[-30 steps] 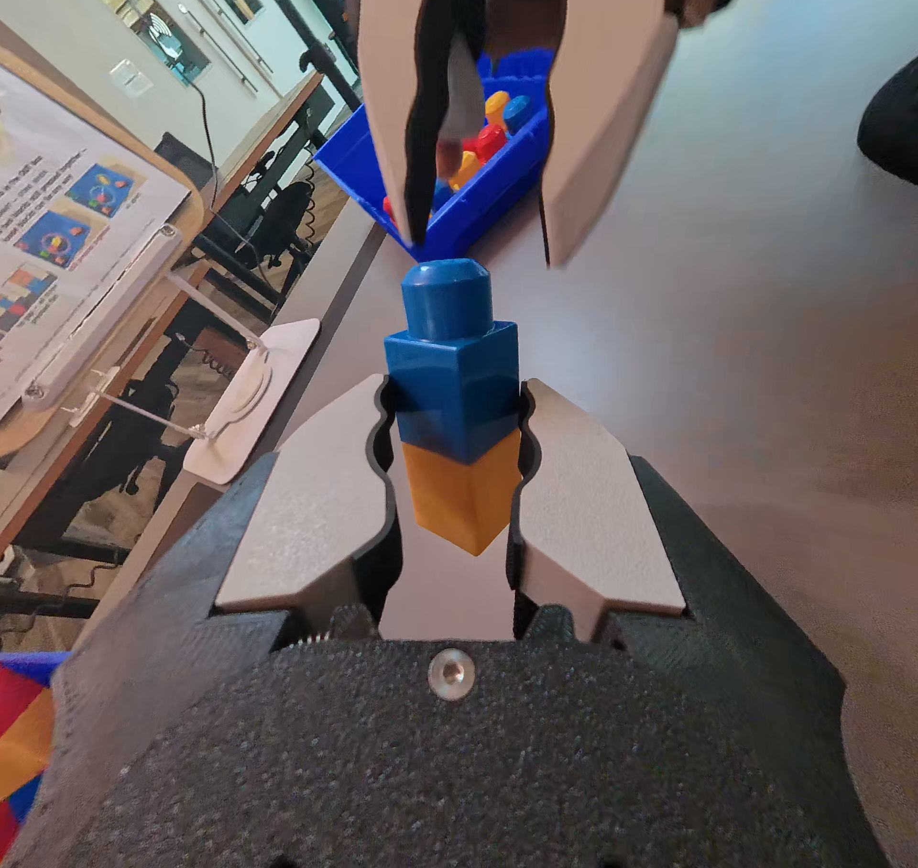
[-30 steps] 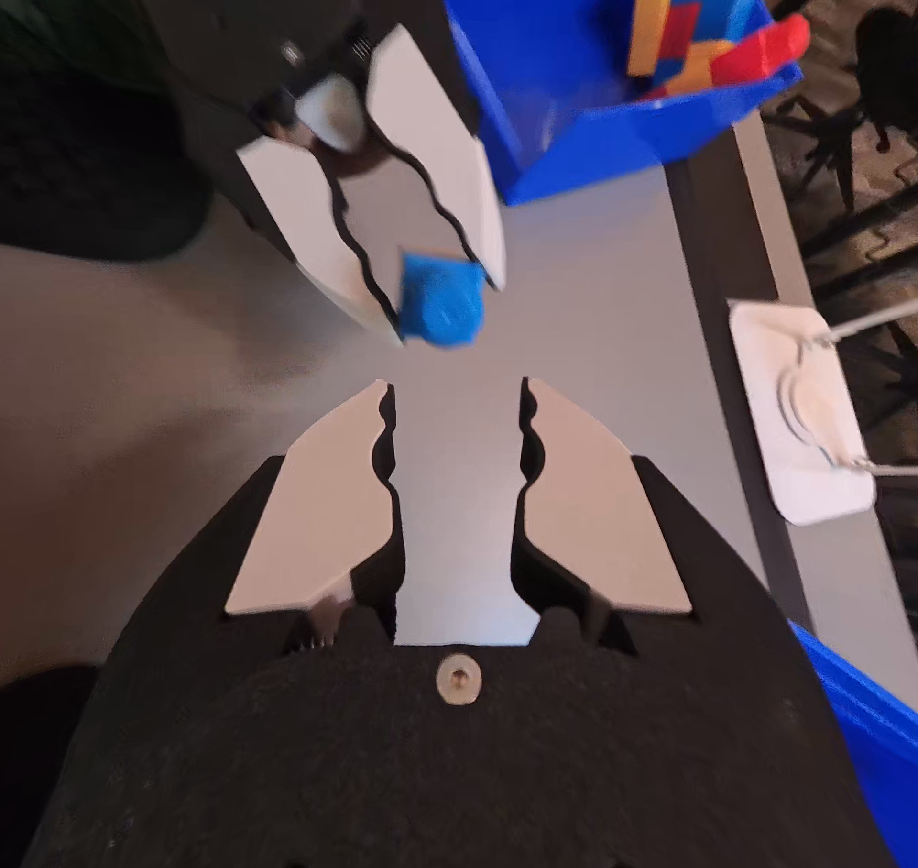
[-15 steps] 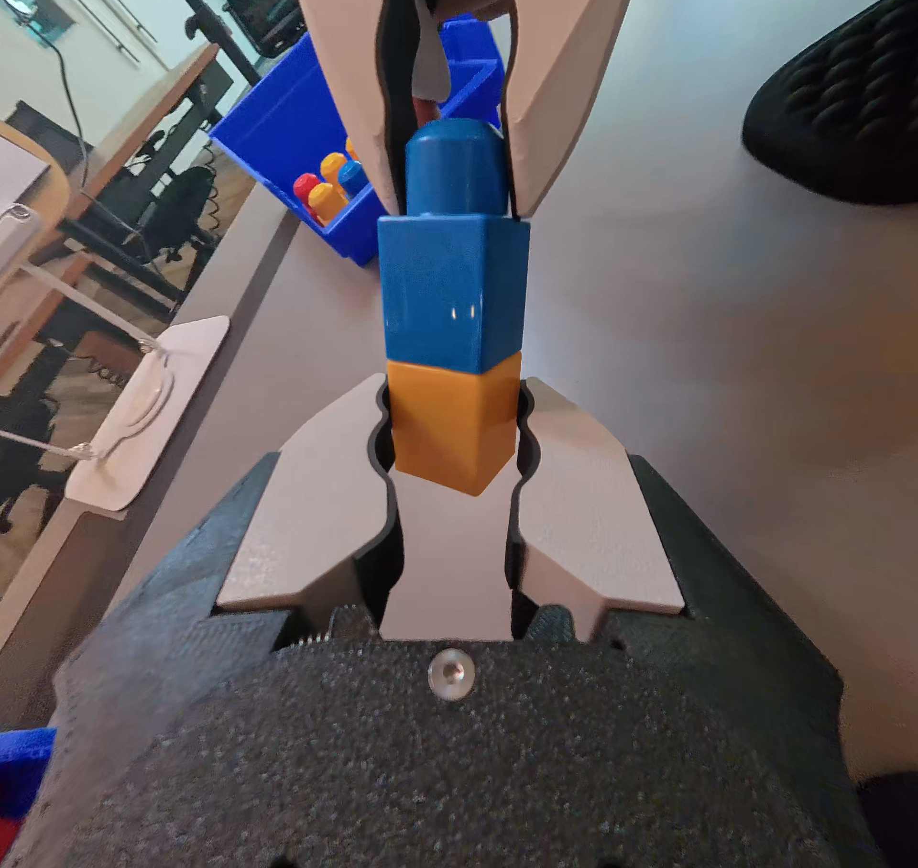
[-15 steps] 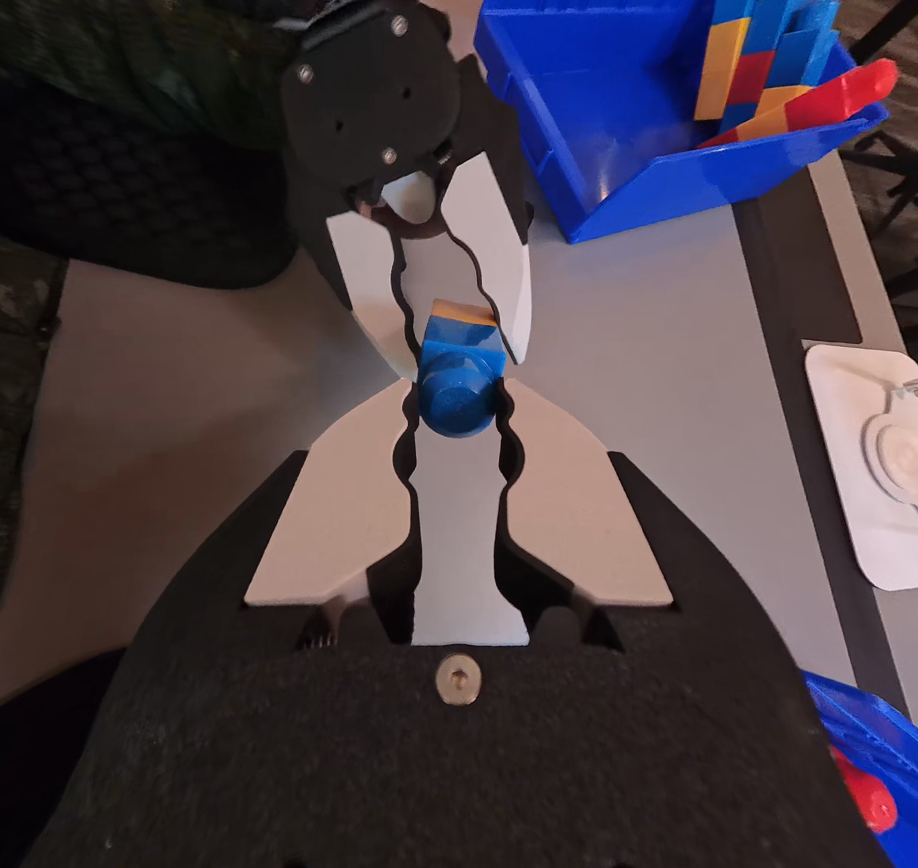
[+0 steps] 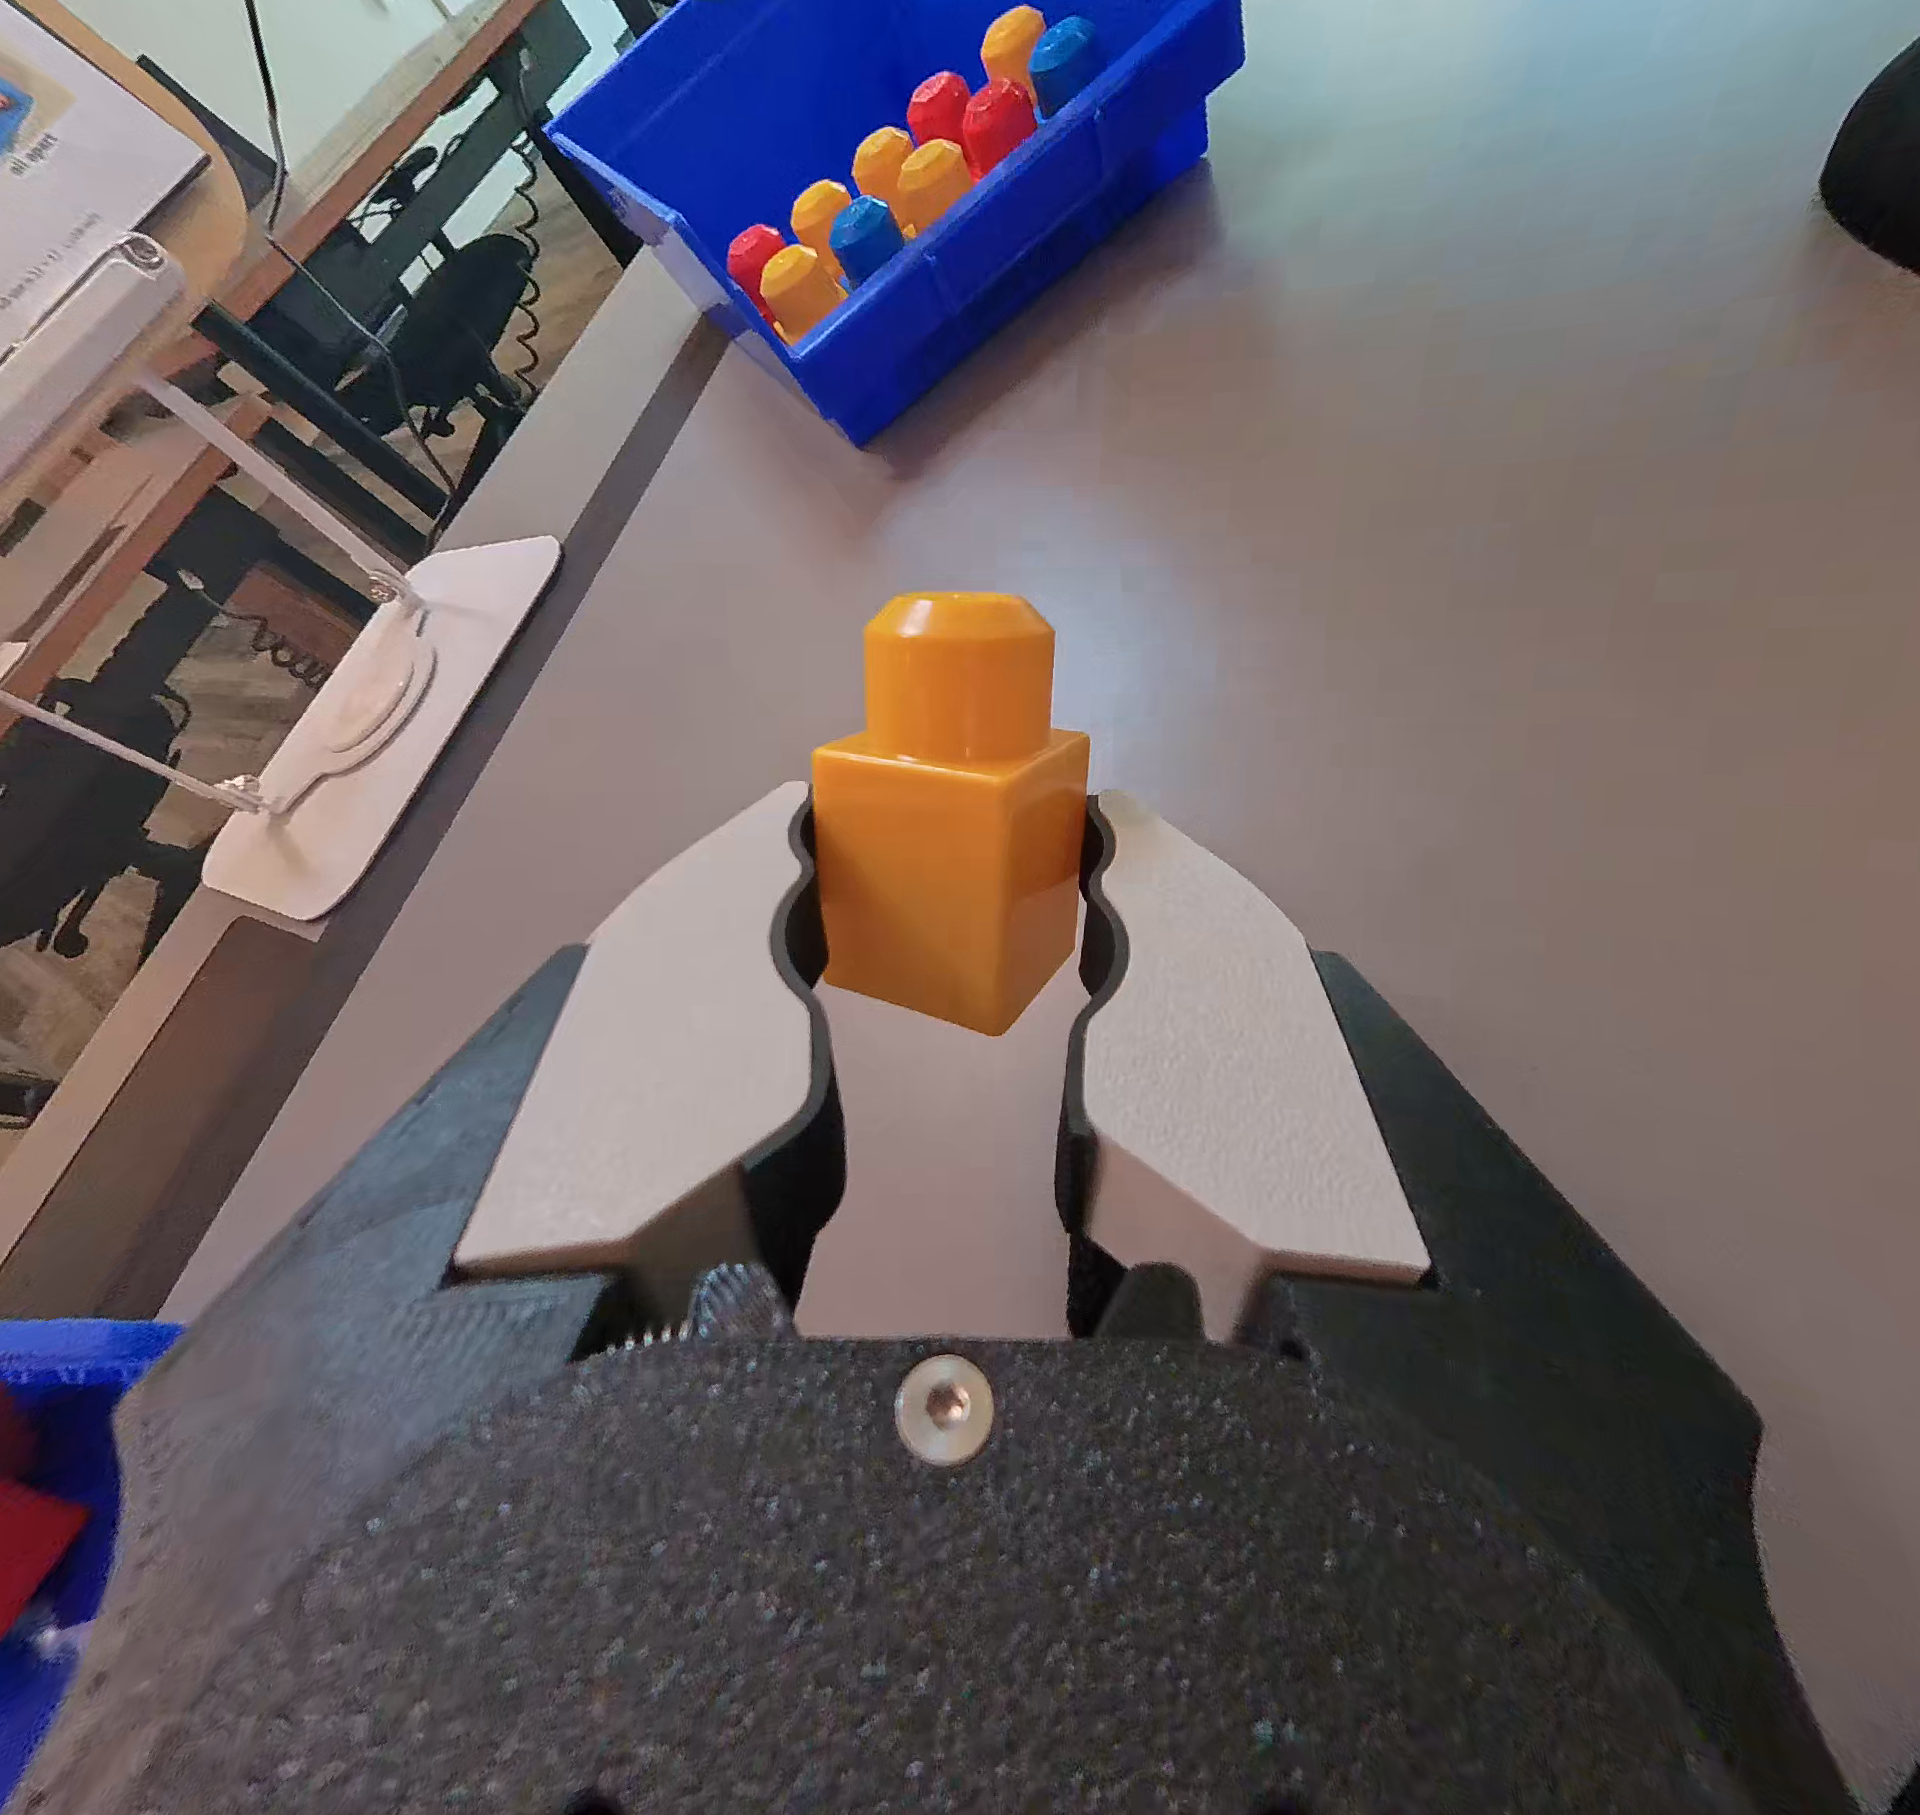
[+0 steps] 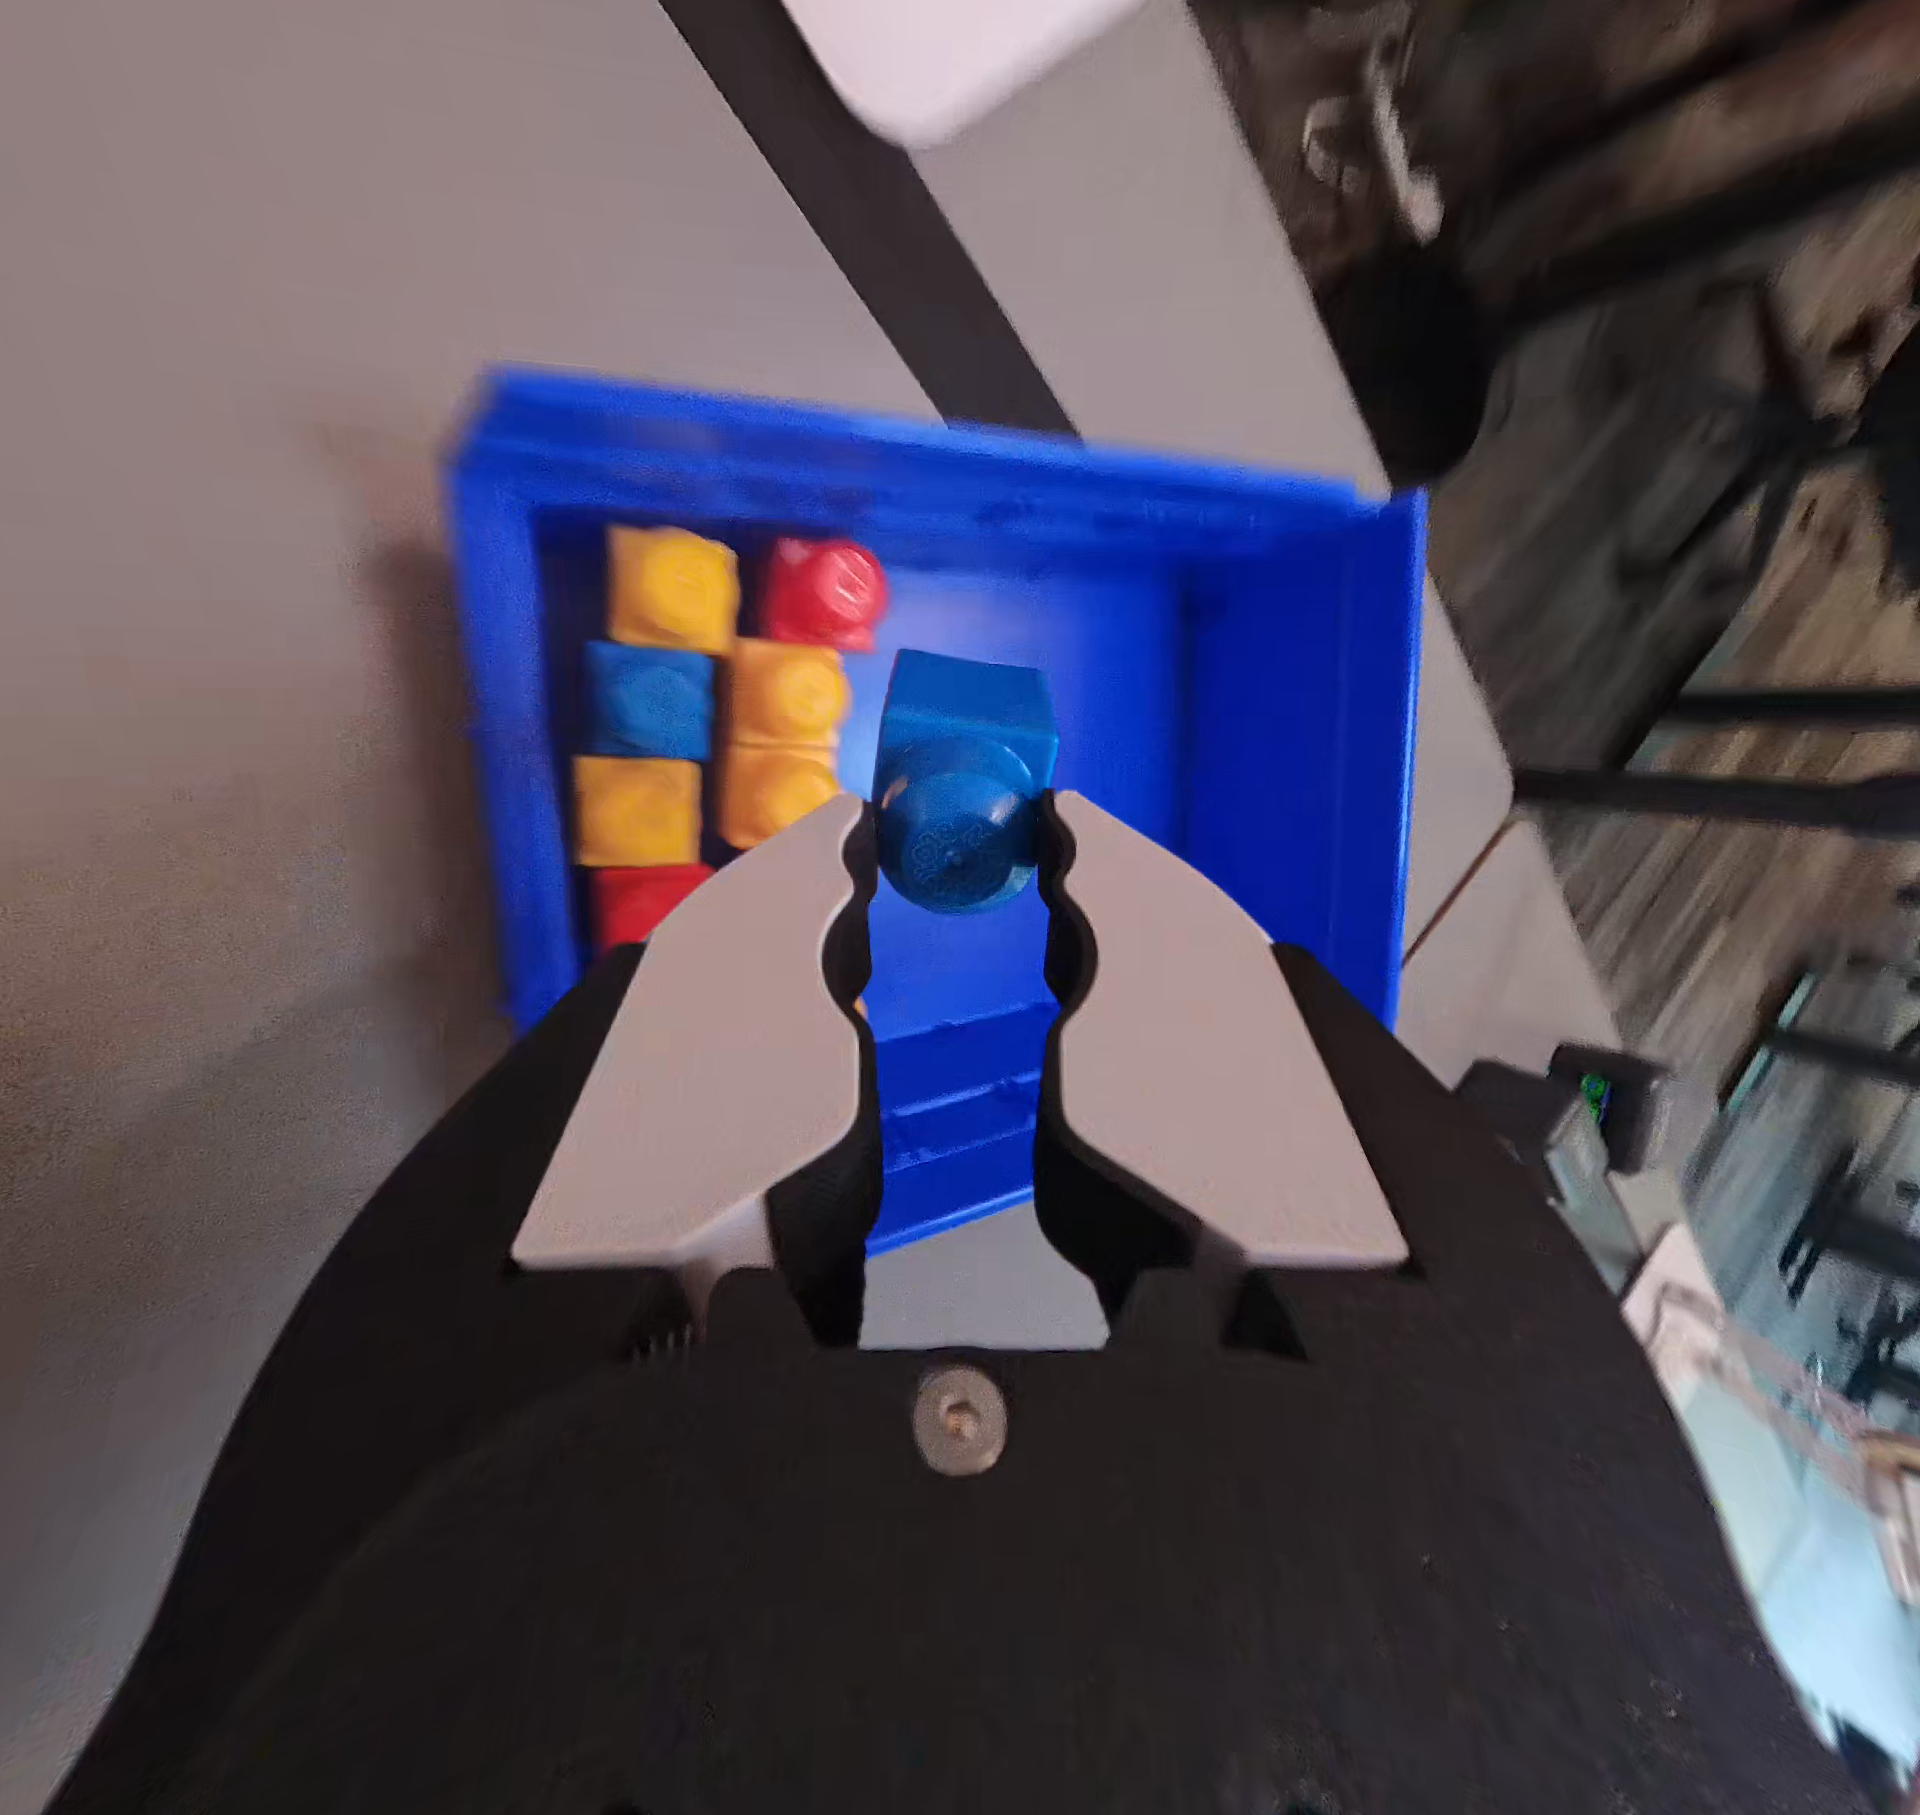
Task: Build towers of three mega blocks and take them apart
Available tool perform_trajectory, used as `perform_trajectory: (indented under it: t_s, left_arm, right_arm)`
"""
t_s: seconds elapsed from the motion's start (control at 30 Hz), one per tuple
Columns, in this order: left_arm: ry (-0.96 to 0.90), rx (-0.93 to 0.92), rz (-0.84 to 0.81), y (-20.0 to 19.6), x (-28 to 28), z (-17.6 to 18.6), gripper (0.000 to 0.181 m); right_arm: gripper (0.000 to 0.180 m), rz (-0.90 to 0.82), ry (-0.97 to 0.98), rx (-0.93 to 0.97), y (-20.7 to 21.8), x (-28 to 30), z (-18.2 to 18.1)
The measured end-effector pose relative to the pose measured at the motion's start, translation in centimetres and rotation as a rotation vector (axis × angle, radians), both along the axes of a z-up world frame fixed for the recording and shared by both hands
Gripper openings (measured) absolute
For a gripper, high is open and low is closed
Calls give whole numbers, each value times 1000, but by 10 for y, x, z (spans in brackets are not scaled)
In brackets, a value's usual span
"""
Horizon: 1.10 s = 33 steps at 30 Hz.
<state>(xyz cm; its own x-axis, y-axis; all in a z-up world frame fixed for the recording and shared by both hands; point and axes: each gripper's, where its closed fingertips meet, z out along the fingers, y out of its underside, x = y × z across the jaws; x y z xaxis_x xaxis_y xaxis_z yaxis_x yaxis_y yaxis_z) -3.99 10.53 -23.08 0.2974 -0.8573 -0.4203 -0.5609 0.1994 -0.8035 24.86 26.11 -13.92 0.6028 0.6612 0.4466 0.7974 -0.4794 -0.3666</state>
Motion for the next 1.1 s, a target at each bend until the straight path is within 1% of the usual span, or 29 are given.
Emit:
perform_trajectory:
  t_s: [0.1, 0.2, 0.33, 0.57, 0.67, 0.73, 0.8, 0.87, 0.9, 0.97, 1.03, 1.1]
  left_arm:
    - [-8, -1, 2, 1, -1, 0, 46]
    - [-14, -13, -1, 1, 0, -1, 46]
    - [-17, -29, -8, 0, 1, -5, 46]
    - [-23, -32, -31, -4, 4, -6, 46]
    - [-28, -33, -37, -5, 4, -5, 46]
    - [-43, -32, -38, -6, 5, -2, 46]
    - [-66, -29, -36, -6, 6, 3, 46]
    - [-89, -21, -29, -5, 6, 8, 46]
    - [-101, -17, -26, -5, 7, 11, 46]
    - [-119, -5, -18, -4, 7, 15, 46]
    - [-122, 6, -15, -4, 8, 17, 46]
    - [-128, 13, -17, -6, 10, 19, 46]
  right_arm:
    - [30, -96, -44, -146, 24, 38, -48]
    - [30, -99, 6, -234, 39, 39, -76]
    - [30, -83, 71, -321, 56, 24, -98]
    - [32, -46, 110, -400, 72, -4, -119]
    - [42, -46, 141, -385, 76, -7, -123]
    - [44, -51, 159, -340, 80, -6, -117]
    - [44, -44, 211, -239, 86, -10, -95]
    - [43, 15, 277, -85, 87, -28, -60]
    - [43, 71, 313, -26, 79, -44, -42]
    - [44, 221, 389, 7, 45, -89, -18]
    - [47, 384, 426, -25, -5, -139, -12]
    - [47, 546, 453, -60, -60, -187, -16]
